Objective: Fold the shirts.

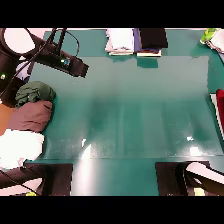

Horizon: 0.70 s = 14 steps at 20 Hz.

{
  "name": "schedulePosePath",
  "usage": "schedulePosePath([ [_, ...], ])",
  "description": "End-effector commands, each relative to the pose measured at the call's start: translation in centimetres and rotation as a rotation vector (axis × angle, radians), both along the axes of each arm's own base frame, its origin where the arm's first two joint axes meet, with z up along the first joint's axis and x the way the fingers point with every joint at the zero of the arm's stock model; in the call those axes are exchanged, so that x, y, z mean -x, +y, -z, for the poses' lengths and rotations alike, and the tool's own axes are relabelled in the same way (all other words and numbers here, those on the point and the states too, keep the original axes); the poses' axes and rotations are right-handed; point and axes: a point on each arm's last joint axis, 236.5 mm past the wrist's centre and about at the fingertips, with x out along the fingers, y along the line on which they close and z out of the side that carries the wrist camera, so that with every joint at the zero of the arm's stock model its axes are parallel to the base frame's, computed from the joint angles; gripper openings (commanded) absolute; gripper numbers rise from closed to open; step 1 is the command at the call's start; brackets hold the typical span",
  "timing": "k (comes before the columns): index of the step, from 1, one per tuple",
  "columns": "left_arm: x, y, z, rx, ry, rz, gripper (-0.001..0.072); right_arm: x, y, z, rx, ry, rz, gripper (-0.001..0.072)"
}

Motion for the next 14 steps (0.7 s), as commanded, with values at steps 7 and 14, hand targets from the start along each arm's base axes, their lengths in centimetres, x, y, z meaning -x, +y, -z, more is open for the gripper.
schedulePosePath([
  [7, -0.1, -0.1, -0.1, 0.007, -0.006, -0.001, 0.0028, -21.4, 19.1, -4.5, -0.308, -0.487, -0.522, 0.0531],
  [14, -0.4, -0.1, -0.2, 0.006, -0.018, -0.005, 0.0027, -23.6, 44.8, -0.8, -0.512, -0.374, -1.107, 0.0529],
])
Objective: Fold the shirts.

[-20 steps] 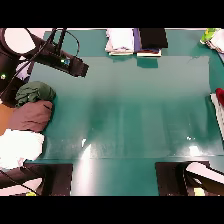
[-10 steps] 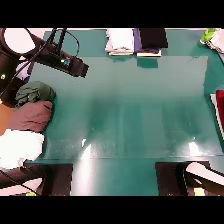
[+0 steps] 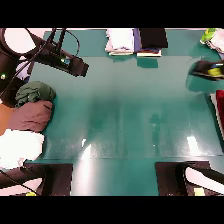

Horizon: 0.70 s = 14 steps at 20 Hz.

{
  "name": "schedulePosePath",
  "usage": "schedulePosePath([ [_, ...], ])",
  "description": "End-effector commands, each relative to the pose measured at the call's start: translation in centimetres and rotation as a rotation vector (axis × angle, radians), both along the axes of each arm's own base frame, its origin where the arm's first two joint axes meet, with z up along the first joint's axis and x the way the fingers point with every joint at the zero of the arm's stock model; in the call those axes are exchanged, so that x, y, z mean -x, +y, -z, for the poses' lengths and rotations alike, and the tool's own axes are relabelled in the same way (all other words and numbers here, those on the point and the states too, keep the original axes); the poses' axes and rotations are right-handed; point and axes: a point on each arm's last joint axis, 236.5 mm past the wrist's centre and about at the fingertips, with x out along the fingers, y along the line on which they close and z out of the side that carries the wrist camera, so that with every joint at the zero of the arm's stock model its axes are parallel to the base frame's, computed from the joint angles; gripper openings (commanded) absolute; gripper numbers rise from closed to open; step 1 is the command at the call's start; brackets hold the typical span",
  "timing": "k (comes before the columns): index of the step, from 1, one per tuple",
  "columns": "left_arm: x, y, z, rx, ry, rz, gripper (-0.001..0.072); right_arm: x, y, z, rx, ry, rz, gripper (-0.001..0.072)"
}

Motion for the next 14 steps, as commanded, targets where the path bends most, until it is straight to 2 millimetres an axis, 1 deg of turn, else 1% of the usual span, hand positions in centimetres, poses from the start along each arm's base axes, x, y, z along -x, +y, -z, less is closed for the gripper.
schedulePosePath([
  [1, -0.1, 0.0, 0.0, 0.0, -0.004, -0.001, 0.0028, 1.4, 12.1, 1.2, -0.033, -0.004, -0.28, 0.0528],
  [2, -0.1, 0.0, 0.0, 0.0, -0.004, -0.001, 0.0028, 2.0, 14.2, 1.1, -0.034, -0.013, -0.333, 0.05],
  [4, -0.1, 0.0, 0.0, 0.0, -0.004, -0.002, 0.0028, 2.7, 17.3, 0.8, -0.038, -0.036, -0.405, 0.035],
  [5, -0.1, 0.0, 0.0, 0.0, -0.004, -0.001, 0.0028, 3.1, 18.4, 0.7, -0.04, -0.041, -0.432, 0.0229],
  [6, -0.1, 0.0, 0.0, 0.0, -0.004, -0.001, 0.0028, 3.5, 19.0, 0.7, -0.041, -0.041, -0.449, 0.0016],
  [8, -0.1, 0.0, 0.0, 0.0, -0.004, -0.001, 0.0028, 3.8, 19.6, 0.8, -0.041, -0.039, -0.466, 0.0025],
  [14, -0.1, 0.0, 0.0, 0.0, -0.004, -0.002, 0.0028, 3.9, 19.5, 0.8, -0.04, -0.033, -0.466, 0.0025],
])
